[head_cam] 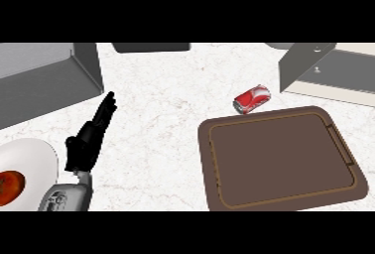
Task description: Pick the cupcake from the tray and place it in the tiered shelf
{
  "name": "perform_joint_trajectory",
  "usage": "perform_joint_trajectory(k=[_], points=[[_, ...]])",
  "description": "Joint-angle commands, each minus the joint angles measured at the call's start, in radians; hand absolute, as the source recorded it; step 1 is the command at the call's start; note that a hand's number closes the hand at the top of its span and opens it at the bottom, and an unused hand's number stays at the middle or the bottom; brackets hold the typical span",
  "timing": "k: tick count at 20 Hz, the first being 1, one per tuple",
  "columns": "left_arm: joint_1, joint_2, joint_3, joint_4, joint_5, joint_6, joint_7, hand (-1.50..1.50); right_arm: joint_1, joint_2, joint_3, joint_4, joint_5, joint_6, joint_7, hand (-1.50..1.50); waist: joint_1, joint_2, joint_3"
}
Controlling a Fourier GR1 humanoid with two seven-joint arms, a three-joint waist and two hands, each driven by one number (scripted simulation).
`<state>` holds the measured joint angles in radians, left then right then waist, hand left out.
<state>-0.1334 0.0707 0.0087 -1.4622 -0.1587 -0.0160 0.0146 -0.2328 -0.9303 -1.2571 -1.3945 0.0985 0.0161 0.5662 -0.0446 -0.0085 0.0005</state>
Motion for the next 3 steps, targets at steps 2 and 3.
perform_joint_trajectory(k=[2,3], points=[[0.023,0.023,0.009,-0.037,0.02,-0.029,0.013,0.0,0.2,0.016,-0.232,0.053,-0.134,0.224,-0.123,-1.5,0.0,-0.001,0.001],[-0.057,0.0,0.01,-0.017,0.013,-0.001,0.063,0.0,0.213,0.015,-0.259,0.073,-0.16,0.251,-0.126,-1.5,0.002,0.001,0.001]])
